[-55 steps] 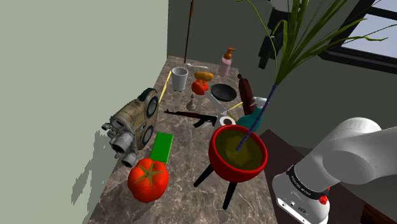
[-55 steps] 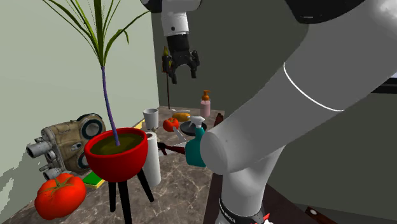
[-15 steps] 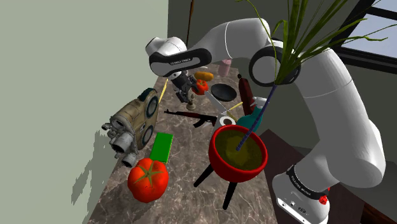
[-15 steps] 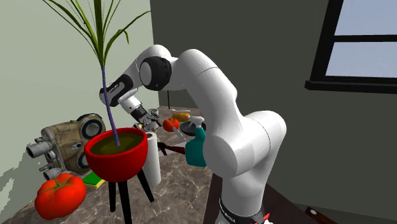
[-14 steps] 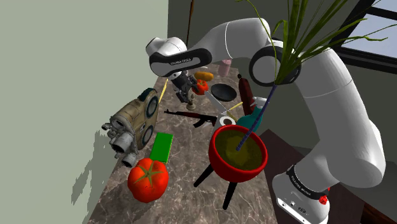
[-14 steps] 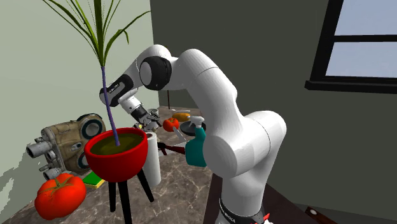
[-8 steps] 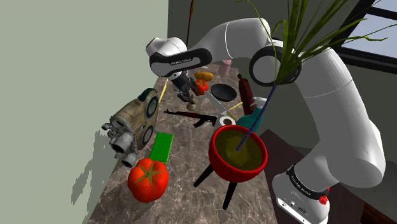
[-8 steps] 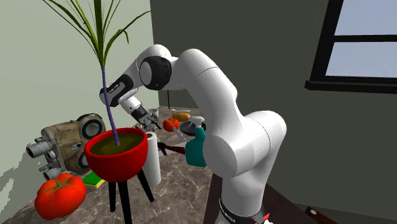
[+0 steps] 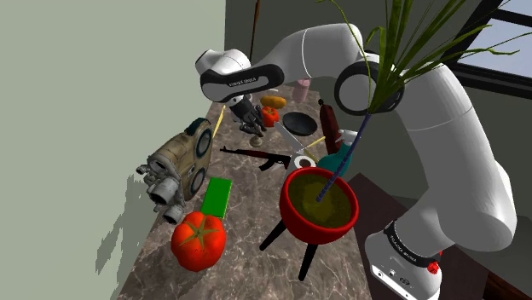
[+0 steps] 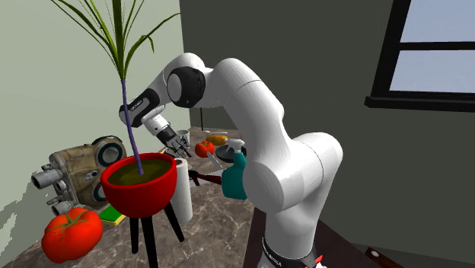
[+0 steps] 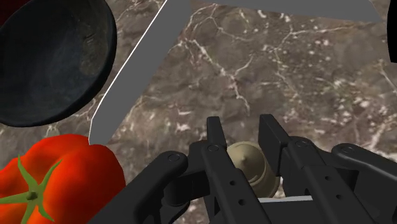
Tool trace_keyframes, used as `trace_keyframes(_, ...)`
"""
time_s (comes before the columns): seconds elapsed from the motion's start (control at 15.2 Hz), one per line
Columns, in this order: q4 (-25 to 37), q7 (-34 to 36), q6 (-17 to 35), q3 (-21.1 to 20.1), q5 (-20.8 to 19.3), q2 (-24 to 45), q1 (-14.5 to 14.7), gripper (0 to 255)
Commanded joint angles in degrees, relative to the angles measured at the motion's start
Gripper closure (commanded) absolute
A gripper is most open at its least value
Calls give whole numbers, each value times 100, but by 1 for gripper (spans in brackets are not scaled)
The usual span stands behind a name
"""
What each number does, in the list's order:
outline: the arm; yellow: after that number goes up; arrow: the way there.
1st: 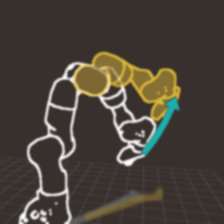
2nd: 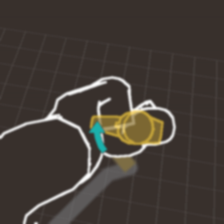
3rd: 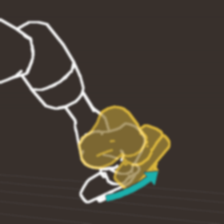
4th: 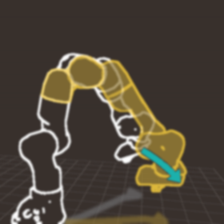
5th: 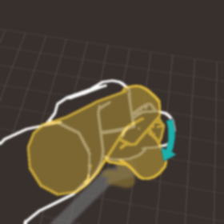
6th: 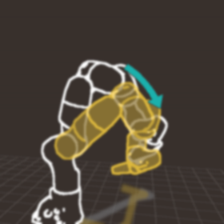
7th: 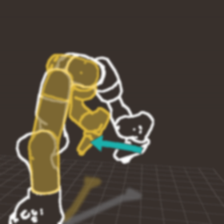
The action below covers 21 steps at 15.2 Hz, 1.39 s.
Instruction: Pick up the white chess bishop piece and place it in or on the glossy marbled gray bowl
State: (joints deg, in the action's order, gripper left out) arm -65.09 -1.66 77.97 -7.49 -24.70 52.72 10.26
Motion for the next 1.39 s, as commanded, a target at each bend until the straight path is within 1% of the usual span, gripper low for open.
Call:
trace_keyframes(0.0, -14, 5, 8, -1, 2, 9, 0, 255)
trace_keyframes(0.66, 138, -166, -467, -7, 8, -345, 24, 255)
trace_keyframes(1.32, 506, -379, -1024, 6, -13, -574, 75, 255)
